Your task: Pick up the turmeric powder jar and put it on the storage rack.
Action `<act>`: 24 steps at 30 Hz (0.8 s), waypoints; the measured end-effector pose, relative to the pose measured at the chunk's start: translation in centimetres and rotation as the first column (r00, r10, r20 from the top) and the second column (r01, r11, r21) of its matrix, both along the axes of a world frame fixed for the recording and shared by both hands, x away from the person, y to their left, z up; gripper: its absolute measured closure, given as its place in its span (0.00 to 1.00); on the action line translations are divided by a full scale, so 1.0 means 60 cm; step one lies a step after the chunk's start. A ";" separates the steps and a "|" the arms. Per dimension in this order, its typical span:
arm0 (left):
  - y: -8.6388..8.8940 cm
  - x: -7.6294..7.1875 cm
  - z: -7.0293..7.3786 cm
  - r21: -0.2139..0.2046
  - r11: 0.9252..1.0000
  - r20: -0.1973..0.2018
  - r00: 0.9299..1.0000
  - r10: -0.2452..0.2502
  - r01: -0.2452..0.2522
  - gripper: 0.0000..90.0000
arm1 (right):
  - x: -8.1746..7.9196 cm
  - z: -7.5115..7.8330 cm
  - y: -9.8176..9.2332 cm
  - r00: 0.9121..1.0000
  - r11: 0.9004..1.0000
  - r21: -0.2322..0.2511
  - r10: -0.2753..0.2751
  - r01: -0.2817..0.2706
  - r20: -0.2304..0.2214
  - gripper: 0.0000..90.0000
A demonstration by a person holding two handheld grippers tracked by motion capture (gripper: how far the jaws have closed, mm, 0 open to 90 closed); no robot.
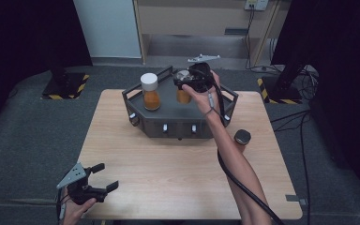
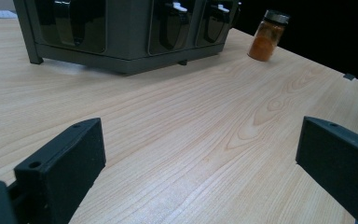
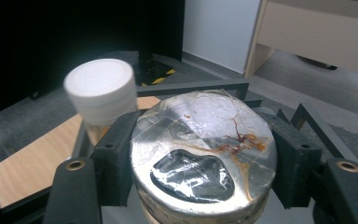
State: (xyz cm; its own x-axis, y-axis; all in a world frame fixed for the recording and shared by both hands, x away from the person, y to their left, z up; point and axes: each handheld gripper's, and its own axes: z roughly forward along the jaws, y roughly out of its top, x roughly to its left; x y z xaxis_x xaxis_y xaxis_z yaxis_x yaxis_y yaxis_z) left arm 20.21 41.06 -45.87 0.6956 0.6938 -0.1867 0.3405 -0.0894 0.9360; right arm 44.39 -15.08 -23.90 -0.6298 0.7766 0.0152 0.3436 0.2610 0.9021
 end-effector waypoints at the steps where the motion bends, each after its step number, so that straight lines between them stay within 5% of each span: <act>1: 0.000 0.000 0.000 -0.004 1.000 -0.008 1.000 -0.002 0.002 0.00 | 0.003 -0.003 0.002 1.000 1.000 0.001 -0.005 0.005 0.000 0.38; 24: 0.002 0.003 0.000 -0.012 1.000 -0.018 1.000 -0.017 0.017 0.01 | 0.047 -0.065 0.035 0.999 0.999 -0.021 -0.041 0.040 -0.036 0.38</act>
